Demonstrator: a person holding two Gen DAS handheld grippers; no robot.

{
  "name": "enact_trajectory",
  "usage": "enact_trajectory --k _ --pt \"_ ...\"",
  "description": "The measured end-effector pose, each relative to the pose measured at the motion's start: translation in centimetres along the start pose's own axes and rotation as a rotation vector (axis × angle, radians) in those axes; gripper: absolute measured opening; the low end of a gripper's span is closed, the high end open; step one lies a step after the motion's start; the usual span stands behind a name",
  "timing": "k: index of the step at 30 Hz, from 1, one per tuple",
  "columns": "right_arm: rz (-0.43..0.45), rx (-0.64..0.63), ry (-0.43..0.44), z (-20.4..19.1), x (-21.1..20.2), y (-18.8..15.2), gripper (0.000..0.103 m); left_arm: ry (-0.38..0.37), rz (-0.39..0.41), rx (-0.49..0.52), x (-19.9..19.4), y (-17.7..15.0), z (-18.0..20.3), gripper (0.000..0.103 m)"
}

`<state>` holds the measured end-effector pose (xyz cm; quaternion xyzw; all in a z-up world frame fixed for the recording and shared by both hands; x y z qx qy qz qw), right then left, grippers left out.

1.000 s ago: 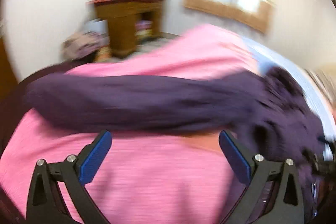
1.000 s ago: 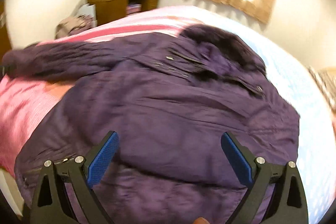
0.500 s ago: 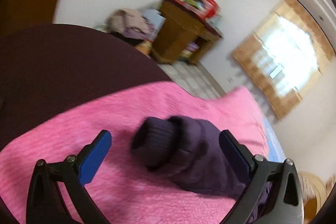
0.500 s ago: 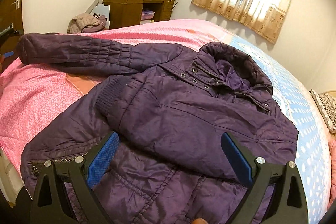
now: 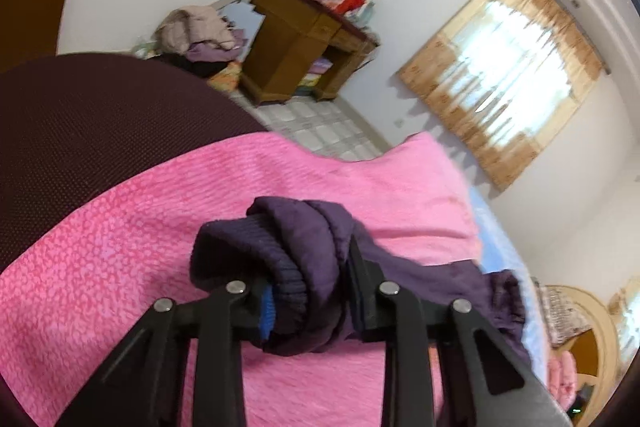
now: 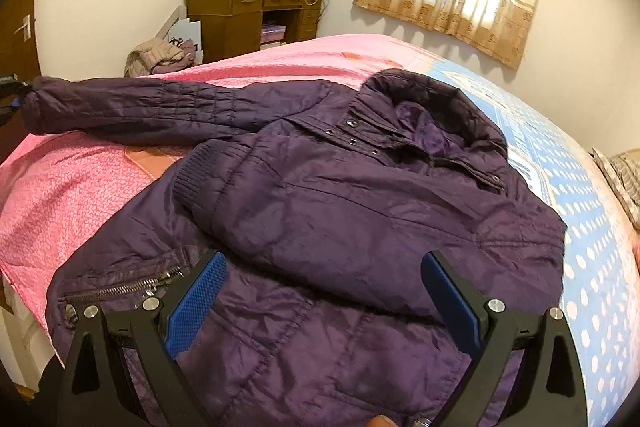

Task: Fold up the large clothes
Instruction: 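Grasp the other sleeve cuff with the left gripper and lift it, then fold the held sleeve across the jacket body with the left gripper and release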

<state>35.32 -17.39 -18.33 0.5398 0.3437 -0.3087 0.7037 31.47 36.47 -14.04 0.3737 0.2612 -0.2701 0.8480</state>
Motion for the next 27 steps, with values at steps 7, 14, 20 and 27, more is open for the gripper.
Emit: enact_trajectory --k 7,14,20,27 --pt "0.002 0.094 -0.008 3.7 -0.6 -2.1 0.098 -0.130 0.106 0.124 -5.6 2.0 9.6 0.027" --pt "0.033 0.179 0.011 6.6 -1.9 -3.6 0.098 -0.241 0.166 0.323 -7.4 3.1 22.3 0.025" --pt "0.048 0.281 0.001 10.7 -2.7 -6.1 0.098 -0.357 0.137 0.602 -5.4 -3.0 36.4 0.015" --pt "-0.018 0.439 -0.064 16.7 -2.3 -11.3 0.098 -0.458 -0.105 0.909 3.8 -21.1 50.7 0.016"
Point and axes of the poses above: each gripper's, at about its wrist camera, not at the fingertips, and x roughly the way its jaws point, z to its right, y to its top, the point moved 8 cm from there along x, roughly the way its jaws point, and after that the axes turned 12 degrees about -z, right-handed, at the moved point
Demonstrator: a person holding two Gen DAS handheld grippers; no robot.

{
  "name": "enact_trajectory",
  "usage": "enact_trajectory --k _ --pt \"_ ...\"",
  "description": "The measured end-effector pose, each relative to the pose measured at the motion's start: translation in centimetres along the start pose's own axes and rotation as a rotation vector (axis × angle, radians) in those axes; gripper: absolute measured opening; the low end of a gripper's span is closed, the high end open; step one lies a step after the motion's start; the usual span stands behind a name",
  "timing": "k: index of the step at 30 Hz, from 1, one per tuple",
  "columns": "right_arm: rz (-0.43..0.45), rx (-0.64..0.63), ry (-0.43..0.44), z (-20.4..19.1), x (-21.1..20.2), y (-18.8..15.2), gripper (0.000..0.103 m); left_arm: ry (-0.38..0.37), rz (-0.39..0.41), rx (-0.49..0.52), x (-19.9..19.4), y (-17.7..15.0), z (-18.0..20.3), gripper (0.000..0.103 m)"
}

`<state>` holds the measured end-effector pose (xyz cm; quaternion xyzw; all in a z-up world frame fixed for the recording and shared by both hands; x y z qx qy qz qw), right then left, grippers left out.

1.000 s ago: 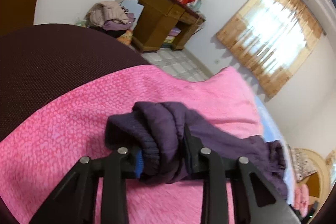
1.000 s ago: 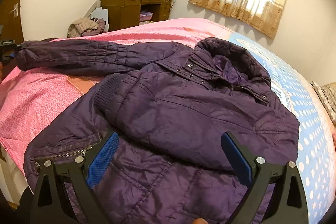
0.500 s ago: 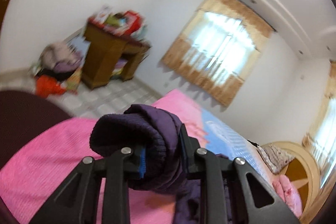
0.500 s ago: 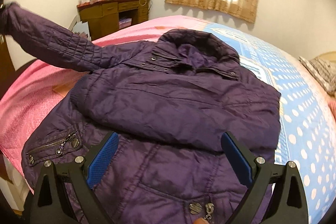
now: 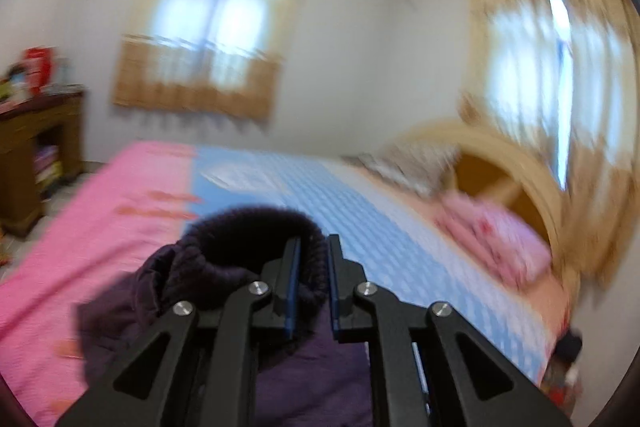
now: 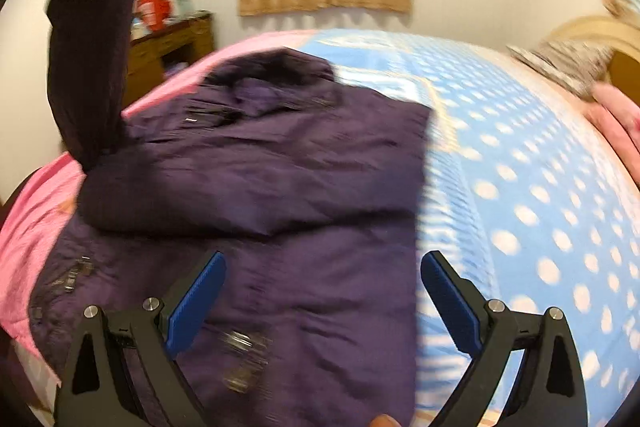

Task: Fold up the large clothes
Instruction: 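Fold the held sleeve across the jacket body with the left gripper and release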

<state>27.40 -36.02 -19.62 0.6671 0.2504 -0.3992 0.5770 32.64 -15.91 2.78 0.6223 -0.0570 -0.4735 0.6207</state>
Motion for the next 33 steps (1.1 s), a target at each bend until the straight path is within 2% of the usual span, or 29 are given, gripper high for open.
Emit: enact_trajectory --k 1,2,3,4,6,7,11,13,16,18,20,22,25,27,30,31,33 --pt "-0.011 0.014 -0.013 1.0 0.2 -0.5 0.098 0.018 -0.039 0.044 2.5 -1.4 2.3 0.019" --pt "-0.022 0.034 -0.028 2.2 0.4 -1.1 0.098 0.015 -0.065 0.063 3.6 -2.4 3.7 0.034" --pt "-0.037 0.061 -0.042 3.4 0.7 -1.6 0.098 -0.006 -0.087 0.075 4.4 -3.3 4.7 0.064" --pt "-0.044 0.078 -0.047 4.2 0.8 -1.8 0.098 -0.018 -0.095 0.082 4.6 -4.3 5.2 0.089" --pt "-0.041 0.128 -0.033 5.7 0.9 -2.1 0.098 -0.017 -0.043 0.112 3.3 -5.6 5.3 0.096" --pt "-0.034 0.137 -0.021 5.9 0.8 -2.0 0.098 -0.006 -0.043 0.150 2.9 -6.1 5.2 0.099" --pt "-0.001 0.161 0.082 5.2 0.2 -0.1 0.098 0.135 -0.048 0.166 2.7 -6.3 0.8 0.103" --pt "0.017 0.164 0.118 4.5 -0.3 1.2 0.098 0.255 -0.089 0.112 2.9 -7.0 -4.5 0.103" --pt "0.029 0.135 0.164 2.1 -0.9 3.8 0.098 0.454 -0.136 -0.027 2.5 -8.3 -14.9 0.103" --pt "0.047 0.108 0.170 0.2 -1.5 5.6 0.098 0.538 -0.176 -0.101 2.6 -9.4 -20.3 0.103" --pt "0.074 0.069 0.177 -1.8 -1.9 7.4 0.098 0.574 -0.201 -0.157 2.9 -10.5 -23.5 0.103" --pt "0.083 0.008 0.190 -4.6 -2.0 9.2 0.098 0.574 -0.240 -0.179 3.8 -11.6 -25.2 0.103" --pt "0.002 -0.065 0.191 -7.7 0.5 9.8 0.098 0.565 -0.314 -0.148 5.5 -13.7 -25.2 0.103" --pt "-0.080 -0.083 0.173 -8.3 2.5 8.5 0.096 0.578 -0.364 -0.124 6.3 -15.8 -25.0 0.103" --pt "-0.194 -0.137 0.124 -8.5 5.3 4.2 0.093 0.567 -0.379 -0.127 5.9 -18.0 -24.9 0.103" --pt "-0.235 -0.149 0.124 -8.5 6.1 2.5 0.093 0.541 -0.370 -0.149 5.5 -18.5 -24.9 0.103" --pt "-0.239 -0.210 0.060 -8.2 6.6 0.1 0.093 0.502 -0.368 -0.177 4.6 -18.9 -25.2 0.103"
Point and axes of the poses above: each gripper's, at about its wrist camera, not at the fingertips, and x roughly the way its jaws point, z to its right, y to its top, the point moved 8 cm from there along x, roughly the way its jaws point, and after that the axes turned 12 degrees about -z, right-handed, at the moved point
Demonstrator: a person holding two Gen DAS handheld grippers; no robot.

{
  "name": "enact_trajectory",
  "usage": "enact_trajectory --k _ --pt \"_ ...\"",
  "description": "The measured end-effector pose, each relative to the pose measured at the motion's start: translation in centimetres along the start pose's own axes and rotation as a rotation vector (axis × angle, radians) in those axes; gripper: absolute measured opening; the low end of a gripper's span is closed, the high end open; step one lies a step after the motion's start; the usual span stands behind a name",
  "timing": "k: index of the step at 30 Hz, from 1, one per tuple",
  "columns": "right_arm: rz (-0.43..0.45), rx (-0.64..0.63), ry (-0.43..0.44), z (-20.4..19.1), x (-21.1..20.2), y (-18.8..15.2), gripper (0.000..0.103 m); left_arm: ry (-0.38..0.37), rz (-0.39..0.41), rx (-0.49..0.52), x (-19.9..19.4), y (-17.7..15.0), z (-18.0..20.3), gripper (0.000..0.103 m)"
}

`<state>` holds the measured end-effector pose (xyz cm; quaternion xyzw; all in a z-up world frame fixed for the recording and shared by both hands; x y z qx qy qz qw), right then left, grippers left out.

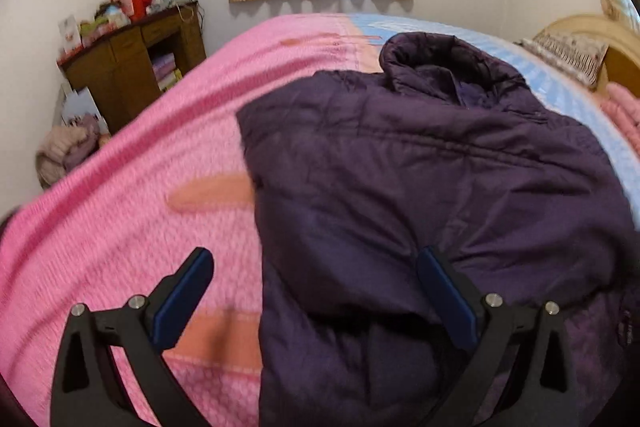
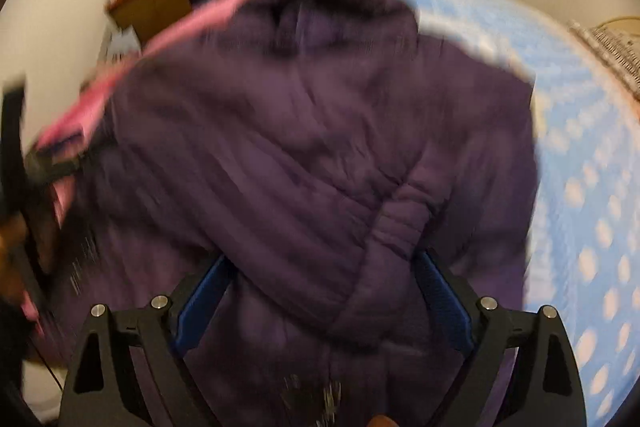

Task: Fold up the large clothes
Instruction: 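Fold the held sleeve across the jacket body with the left gripper and release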

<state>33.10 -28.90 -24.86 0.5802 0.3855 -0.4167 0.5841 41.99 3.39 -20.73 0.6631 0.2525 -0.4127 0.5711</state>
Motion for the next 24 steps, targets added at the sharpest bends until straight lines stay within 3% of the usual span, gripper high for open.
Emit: enact_trajectory --k 1,3,9,11,15,17,18,20,24 --pt "-0.005 -0.022 -0.051 0.1 -0.1 -0.8 0.093 -0.016 0.001 -0.002 -0.1 -0.2 -0.2 0.103" --pt "0.000 0.016 0.025 0.3 -1.1 -1.2 0.093 -0.012 0.009 -0.008 -0.8 -0.3 -0.5 0.103" --pt "0.237 0.082 0.039 0.0 -9.7 2.8 0.093 0.012 0.193 -0.048 -6.9 3.9 -0.6 0.103" --pt "0.273 0.093 0.056 -0.6 -10.3 5.0 0.093 -0.013 0.202 -0.052 -7.3 5.5 0.0 0.103" --pt "0.178 0.133 0.121 -1.6 -4.8 7.8 0.092 -0.062 0.130 -0.020 -3.9 7.2 2.8 0.103" --pt "0.107 0.156 0.134 -1.5 -1.3 7.3 0.081 -0.043 0.048 0.001 -0.3 6.7 3.9 0.103" --pt "0.089 0.157 0.134 -1.4 0.0 7.0 0.080 -0.037 0.017 0.003 1.1 6.2 4.0 0.103" --pt "0.118 0.130 0.110 -1.5 1.1 6.6 0.080 -0.028 -0.040 0.003 4.1 5.0 4.0 0.103" --pt "0.134 0.093 0.045 -1.8 2.0 6.7 0.080 0.003 -0.029 0.036 5.4 3.6 4.4 0.103"
Point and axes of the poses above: each gripper's, at about its wrist camera, not at the fingertips, and x roughly the way its jaws point, z to its right, y to its top, the point moved 8 cm from there along x, roughly the way its jaws point, and after that the axes turned 12 degrees about -z, right-handed, at the moved point
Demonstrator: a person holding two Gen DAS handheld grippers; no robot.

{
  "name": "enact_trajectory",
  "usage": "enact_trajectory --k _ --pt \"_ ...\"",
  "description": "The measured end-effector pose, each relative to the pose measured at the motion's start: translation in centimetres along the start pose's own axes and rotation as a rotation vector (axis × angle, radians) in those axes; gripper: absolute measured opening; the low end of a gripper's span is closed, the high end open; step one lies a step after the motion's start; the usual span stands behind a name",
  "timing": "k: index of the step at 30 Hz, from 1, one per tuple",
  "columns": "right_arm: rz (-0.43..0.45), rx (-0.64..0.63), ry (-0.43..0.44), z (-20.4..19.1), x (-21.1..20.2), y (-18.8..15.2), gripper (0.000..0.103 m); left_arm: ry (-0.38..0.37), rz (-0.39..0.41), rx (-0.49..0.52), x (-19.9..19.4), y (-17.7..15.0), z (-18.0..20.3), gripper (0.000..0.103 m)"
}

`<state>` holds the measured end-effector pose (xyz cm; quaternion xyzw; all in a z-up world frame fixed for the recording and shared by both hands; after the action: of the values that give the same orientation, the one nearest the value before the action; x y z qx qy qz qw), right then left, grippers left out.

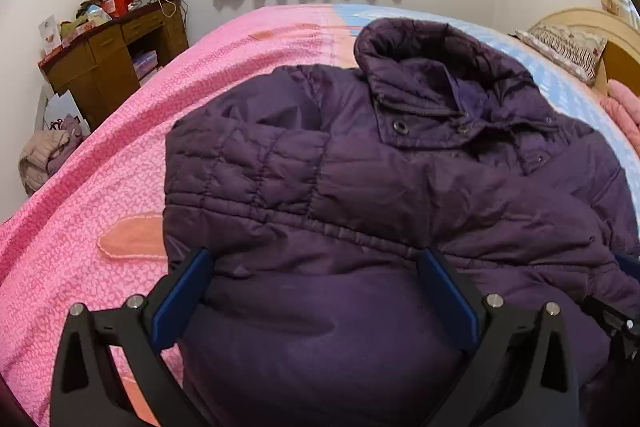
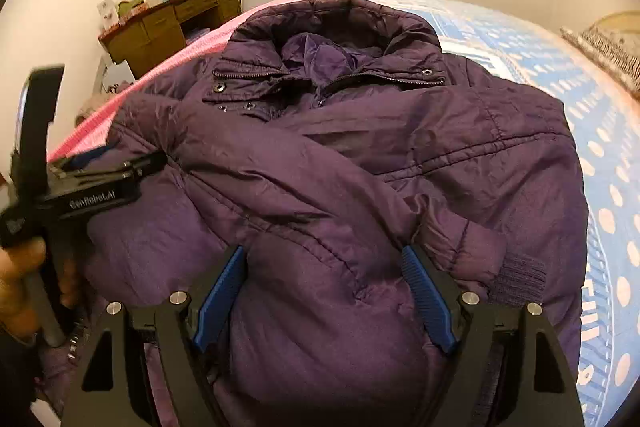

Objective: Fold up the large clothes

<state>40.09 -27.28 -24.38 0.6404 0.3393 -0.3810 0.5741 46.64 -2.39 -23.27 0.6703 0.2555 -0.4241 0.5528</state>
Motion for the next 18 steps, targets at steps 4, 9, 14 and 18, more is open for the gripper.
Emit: enact_trajectory --k 4,9,14,18 --pt "0.006 -0.009 -0.033 -0.06 0.44 0.19 0.081 0.008 -0.021 -0.001 0.55 -0.14 0.05 0.103" --pt "0.012 -0.013 -0.056 -0.09 0.45 0.07 0.082 0.021 -0.022 0.003 0.41 0.07 0.04 0.103" --pt "0.012 -0.023 -0.089 -0.39 0.67 0.13 0.083 0.029 -0.026 0.007 0.54 -0.07 0.01 0.103" --pt "0.013 -0.025 -0.101 -0.49 0.70 0.08 0.083 0.065 -0.038 0.021 0.72 -0.10 0.18 0.103"
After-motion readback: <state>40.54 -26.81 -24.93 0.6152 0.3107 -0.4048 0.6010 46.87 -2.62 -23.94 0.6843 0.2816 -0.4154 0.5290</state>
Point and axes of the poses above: each gripper's, at about its wrist camera, not at the fingertips, and x roughly the way its jaws point, z to its right, y to its top, the point moved 8 cm from there along x, roughly the way its jaws point, and after that the axes turned 12 degrees about -z, right-handed, at the moved point
